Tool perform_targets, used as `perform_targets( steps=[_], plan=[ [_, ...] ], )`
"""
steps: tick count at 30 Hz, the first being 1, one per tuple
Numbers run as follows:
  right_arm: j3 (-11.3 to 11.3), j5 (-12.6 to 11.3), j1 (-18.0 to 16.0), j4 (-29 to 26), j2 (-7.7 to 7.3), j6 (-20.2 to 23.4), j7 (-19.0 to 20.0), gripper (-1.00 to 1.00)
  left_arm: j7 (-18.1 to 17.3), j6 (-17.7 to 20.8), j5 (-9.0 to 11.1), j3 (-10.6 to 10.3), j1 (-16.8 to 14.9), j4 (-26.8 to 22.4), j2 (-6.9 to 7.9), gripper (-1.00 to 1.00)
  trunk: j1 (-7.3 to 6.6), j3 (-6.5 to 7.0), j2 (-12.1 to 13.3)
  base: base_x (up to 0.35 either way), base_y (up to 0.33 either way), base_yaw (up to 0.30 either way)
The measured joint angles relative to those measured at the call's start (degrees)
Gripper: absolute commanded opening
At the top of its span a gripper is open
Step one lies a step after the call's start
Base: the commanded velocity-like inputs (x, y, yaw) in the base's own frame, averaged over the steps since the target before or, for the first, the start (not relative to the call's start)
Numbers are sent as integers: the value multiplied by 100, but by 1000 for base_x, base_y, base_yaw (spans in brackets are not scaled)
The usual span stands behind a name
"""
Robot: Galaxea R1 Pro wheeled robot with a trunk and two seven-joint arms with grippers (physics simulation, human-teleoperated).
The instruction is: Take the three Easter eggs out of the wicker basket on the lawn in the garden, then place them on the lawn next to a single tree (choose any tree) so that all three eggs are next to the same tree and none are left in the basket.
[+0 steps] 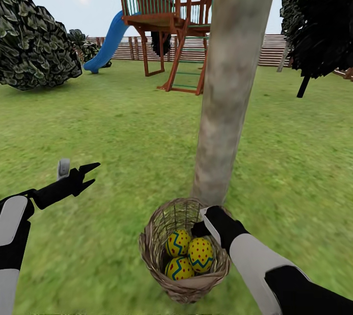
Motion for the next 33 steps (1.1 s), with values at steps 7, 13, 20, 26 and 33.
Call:
perform_targets(
  steps=[7, 13, 20, 26, 33],
  plan=[
    [0, -7, -38, -44, 0, -16, 16, 100, 2, -5, -1, 0, 0, 2, 10, 100, 77, -142, -127, 0, 0, 0],
    [8, -5, -38, -87, 0, -19, 17, 100, 2, -7, -7, 0, 0, 4, 10, 100, 93, -275, -135, 0, 0, 0],
    [6, -5, -38, -105, 0, -27, 11, 100, 4, -6, -6, 0, 0, 9, 15, 100, 111, -431, -144, 0, 0, 0],
    [0, -5, -45, -192, 0, -20, 2, 100, 2, -7, -9, 0, 0, 9, 17, 100, 126, -564, -152, 0, 0, 0],
    [4, -5, -46, -230, 0, -49, 2, 100, 2, -7, -10, 0, 0, 9, 17, 100, 144, -719, -162, 0, 0, 0]
  ],
)
